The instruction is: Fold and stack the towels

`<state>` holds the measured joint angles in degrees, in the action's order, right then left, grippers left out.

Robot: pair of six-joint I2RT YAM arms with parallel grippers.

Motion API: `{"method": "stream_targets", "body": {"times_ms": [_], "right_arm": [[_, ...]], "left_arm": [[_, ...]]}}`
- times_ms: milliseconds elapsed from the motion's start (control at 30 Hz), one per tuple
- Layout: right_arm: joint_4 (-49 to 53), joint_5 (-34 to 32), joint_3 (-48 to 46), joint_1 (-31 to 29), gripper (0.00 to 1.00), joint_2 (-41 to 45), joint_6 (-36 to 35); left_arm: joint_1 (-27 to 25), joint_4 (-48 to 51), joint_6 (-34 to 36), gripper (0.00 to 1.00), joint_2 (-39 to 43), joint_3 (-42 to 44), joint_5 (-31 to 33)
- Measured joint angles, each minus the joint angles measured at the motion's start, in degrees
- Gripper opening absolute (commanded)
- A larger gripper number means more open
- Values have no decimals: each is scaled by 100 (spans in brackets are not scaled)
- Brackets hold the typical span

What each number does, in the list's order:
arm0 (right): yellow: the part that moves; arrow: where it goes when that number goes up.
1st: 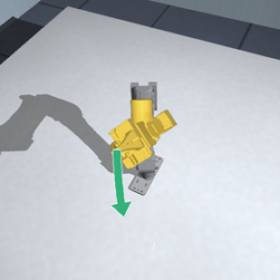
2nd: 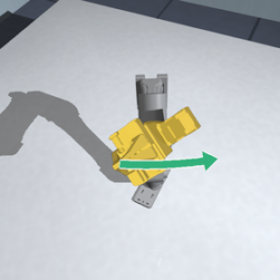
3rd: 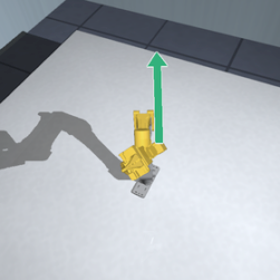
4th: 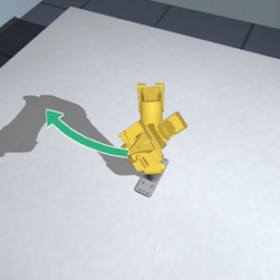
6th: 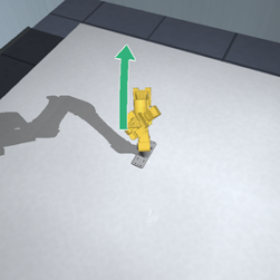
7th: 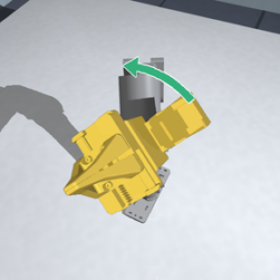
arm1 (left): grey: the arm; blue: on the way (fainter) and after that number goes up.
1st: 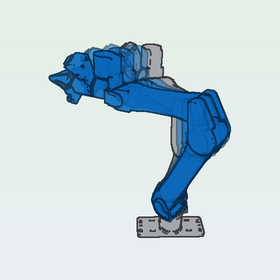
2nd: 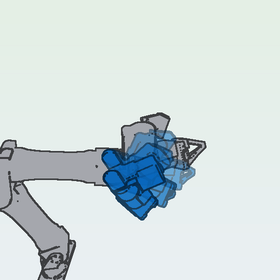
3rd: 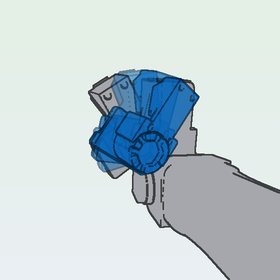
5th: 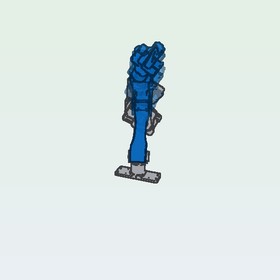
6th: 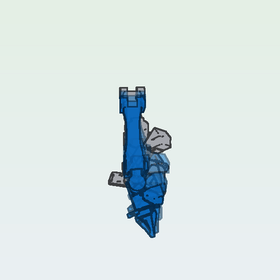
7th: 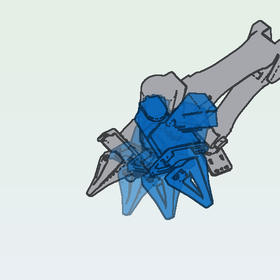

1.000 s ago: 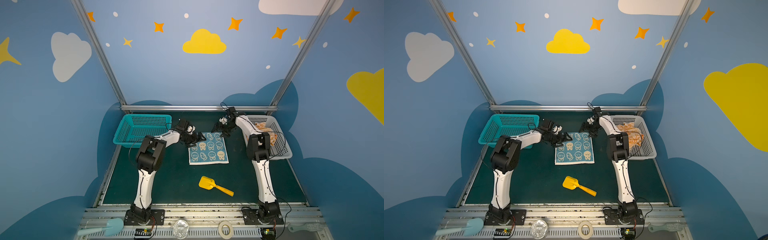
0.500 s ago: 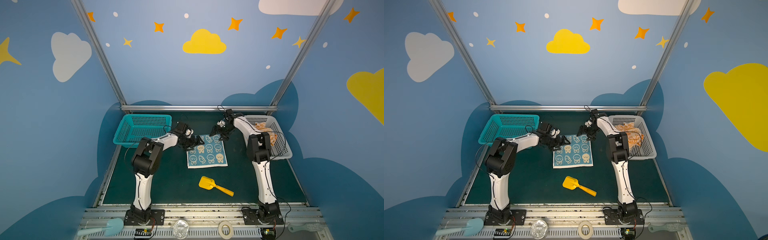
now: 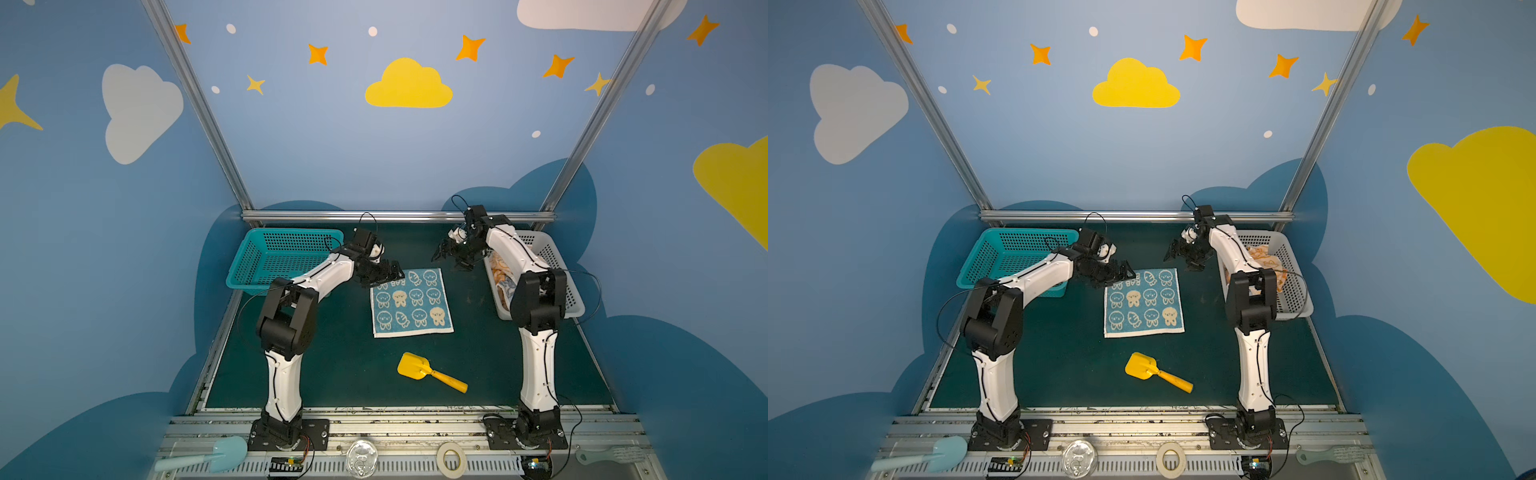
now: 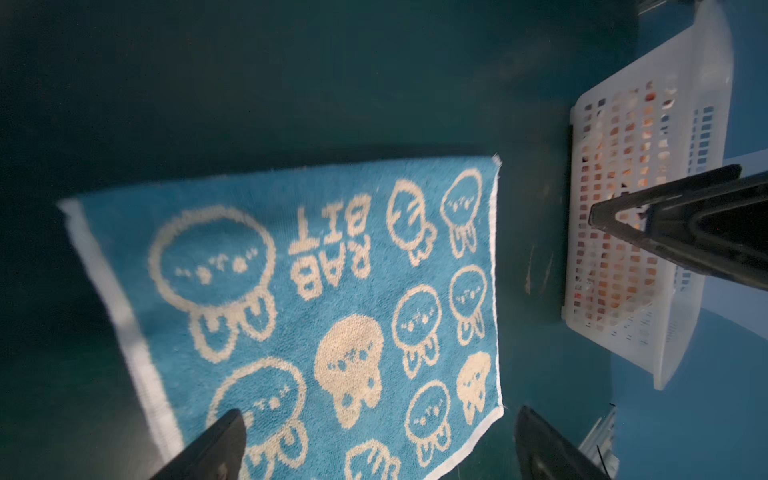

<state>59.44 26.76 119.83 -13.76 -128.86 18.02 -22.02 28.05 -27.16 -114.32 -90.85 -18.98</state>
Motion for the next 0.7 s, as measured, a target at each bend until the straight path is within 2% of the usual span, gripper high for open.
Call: {"method": "stream_targets", "body": {"times_ms": [233,433,600,700], "right_arm": [[138,-236,293,0,84,-452,-168],[334,-667,839,-166,80,-1139,-490],[378,-909,962,-251,76,-1349,-710],[365,-1008,962,-282,74,-1412,-850]], "left_arm": [[7,363,793,100,-26,-699,1158],[24,562,999,100,-461,-1342,1869],[140,870,964,100,-905,-1869,1821],[197,918,966,100,-986,-1843,1714]]}}
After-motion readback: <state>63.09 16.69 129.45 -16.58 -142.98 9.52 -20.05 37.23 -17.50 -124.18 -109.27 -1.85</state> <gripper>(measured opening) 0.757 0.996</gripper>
